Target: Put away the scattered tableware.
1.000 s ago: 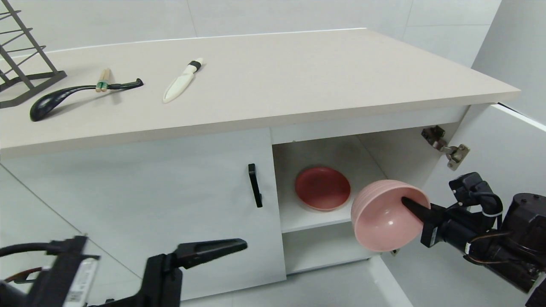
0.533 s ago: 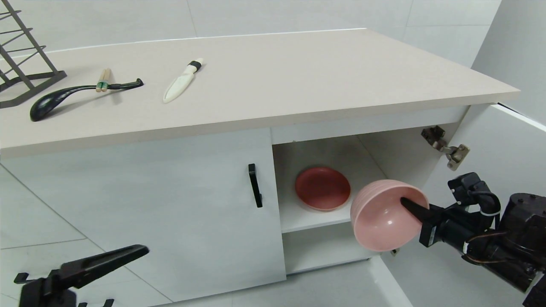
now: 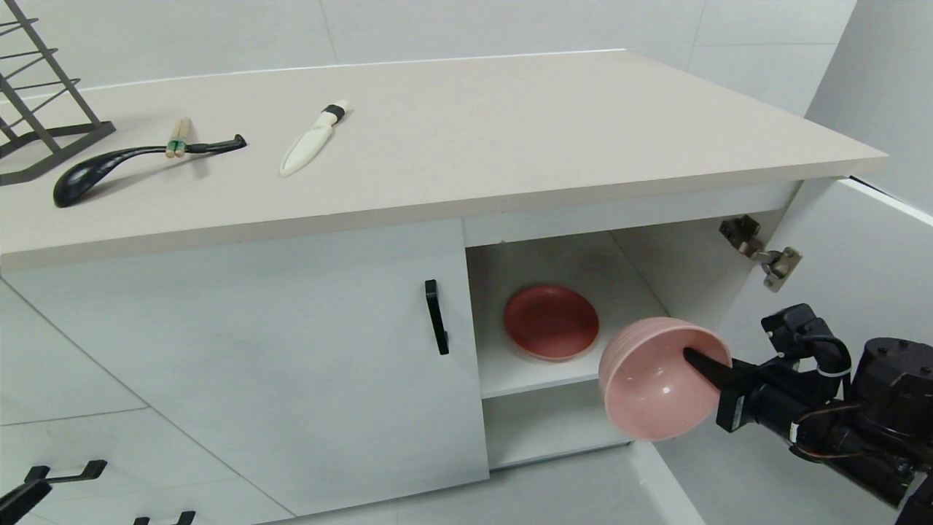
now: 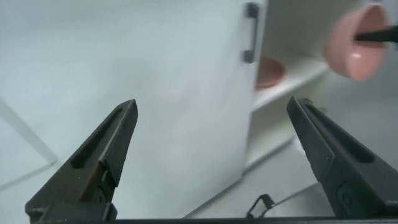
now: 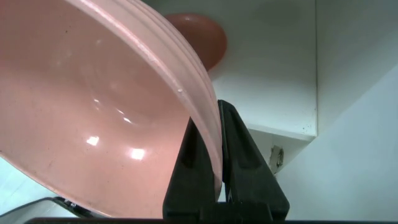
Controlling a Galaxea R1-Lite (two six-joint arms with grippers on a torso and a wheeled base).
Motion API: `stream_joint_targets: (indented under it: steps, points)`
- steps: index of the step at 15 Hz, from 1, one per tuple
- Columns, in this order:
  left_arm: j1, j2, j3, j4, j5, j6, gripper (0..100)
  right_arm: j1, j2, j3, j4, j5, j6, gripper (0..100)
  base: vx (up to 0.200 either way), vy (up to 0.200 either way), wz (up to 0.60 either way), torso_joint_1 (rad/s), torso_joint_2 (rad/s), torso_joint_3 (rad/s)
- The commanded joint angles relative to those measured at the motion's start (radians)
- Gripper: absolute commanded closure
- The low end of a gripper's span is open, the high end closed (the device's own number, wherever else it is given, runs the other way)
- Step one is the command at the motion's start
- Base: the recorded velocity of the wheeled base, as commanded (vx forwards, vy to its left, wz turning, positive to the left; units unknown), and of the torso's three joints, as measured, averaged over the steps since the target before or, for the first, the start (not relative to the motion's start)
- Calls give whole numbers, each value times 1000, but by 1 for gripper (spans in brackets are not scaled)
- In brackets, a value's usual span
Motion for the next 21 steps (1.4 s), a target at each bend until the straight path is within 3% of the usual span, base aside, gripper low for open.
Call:
stream_joint_targets:
  steps: [1, 3, 7, 8, 10, 13, 15, 16, 21]
  points:
    - [51, -150, 0, 64, 14, -23, 0, 7, 28, -26, -2, -1, 3, 100, 0, 0, 0, 0, 0, 0]
    - [91, -267, 0, 194, 13, -79, 0, 27, 48, -92, -2, 5, 74, 100, 0, 0, 0, 0, 0, 0]
    - [91, -281, 0, 286, 13, -70, 0, 72, 142, -208, -2, 5, 104, 100, 0, 0, 0, 0, 0, 0]
    - [85, -293, 0, 340, 11, -59, 0, 75, 171, -259, -2, 4, 104, 100, 0, 0, 0, 0, 0, 0]
    - [74, -317, 0, 420, 11, 13, 0, 87, 168, -336, 40, 4, 104, 100, 0, 0, 0, 0, 0, 0]
    - [65, -343, 0, 421, 24, 48, 0, 93, 173, -486, 212, 2, 104, 100, 0, 0, 0, 0, 0, 0]
    - [65, -343, 0, 423, 185, 115, 0, 95, 196, -538, 282, -2, 104, 100, 0, 0, 0, 0, 0, 0]
    - [65, -343, 0, 424, 264, 129, 0, 95, 205, -552, 288, -4, 104, 100, 0, 0, 0, 0, 0, 0]
    - [59, -343, -3, 394, 274, 115, 0, 95, 228, -613, 396, -6, 104, 100, 0, 0, 0, 0, 0, 0]
